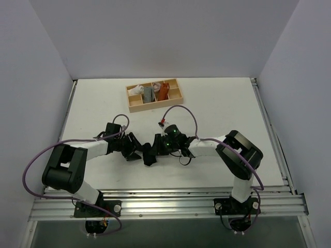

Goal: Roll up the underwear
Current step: Roll the underwear, then place the rolled underwear into the container

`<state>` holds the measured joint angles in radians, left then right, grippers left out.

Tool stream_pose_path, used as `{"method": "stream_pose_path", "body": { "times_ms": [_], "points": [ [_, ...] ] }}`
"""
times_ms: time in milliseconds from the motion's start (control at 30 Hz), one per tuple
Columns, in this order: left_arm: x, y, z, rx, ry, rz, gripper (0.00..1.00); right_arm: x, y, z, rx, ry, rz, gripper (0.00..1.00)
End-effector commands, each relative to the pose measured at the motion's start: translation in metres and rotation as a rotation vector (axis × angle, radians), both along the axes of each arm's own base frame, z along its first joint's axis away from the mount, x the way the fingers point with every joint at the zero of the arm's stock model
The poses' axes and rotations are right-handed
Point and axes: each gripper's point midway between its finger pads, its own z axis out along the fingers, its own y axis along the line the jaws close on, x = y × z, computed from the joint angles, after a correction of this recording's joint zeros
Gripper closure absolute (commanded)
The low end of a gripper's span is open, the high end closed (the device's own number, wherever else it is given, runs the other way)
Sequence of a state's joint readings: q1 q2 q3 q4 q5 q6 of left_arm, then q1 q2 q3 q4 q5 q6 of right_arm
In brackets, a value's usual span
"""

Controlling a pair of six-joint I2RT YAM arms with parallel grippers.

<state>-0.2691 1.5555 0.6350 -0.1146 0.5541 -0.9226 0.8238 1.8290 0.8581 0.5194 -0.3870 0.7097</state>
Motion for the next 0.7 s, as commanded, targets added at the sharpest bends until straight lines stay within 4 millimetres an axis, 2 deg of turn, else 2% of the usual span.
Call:
{"method": "stream_pose_path", "body": {
  "times_ms": [0, 100, 133, 300, 400, 667],
  "points": [
    [0.009, 0.001, -0.016, 0.033, -0.023, -0.002, 0.39, -0.021, 0.0, -0.017, -0.029, 0.062, 0.044, 0.99],
    [0.006, 0.001, -0.022, 0.046, -0.01, -0.017, 0.47, -0.016, -0.004, -0.014, -0.047, 0.047, 0.014, 0.82],
    [0.003, 0.002, -0.026, 0.051, 0.004, -0.026, 0.48, -0.016, -0.005, -0.013, -0.05, 0.045, 0.011, 0.72],
    [-0.002, 0.003, -0.037, 0.062, 0.037, -0.038, 0.53, -0.011, -0.019, -0.015, -0.116, 0.023, -0.049, 0.53],
    [-0.004, 0.004, -0.041, 0.07, 0.051, -0.04, 0.57, -0.013, -0.023, -0.016, -0.126, 0.023, -0.064, 0.48],
    [-0.009, 0.007, -0.044, 0.087, 0.061, -0.036, 0.61, -0.034, -0.022, -0.034, -0.102, 0.099, -0.101, 0.47]
  ]
}}
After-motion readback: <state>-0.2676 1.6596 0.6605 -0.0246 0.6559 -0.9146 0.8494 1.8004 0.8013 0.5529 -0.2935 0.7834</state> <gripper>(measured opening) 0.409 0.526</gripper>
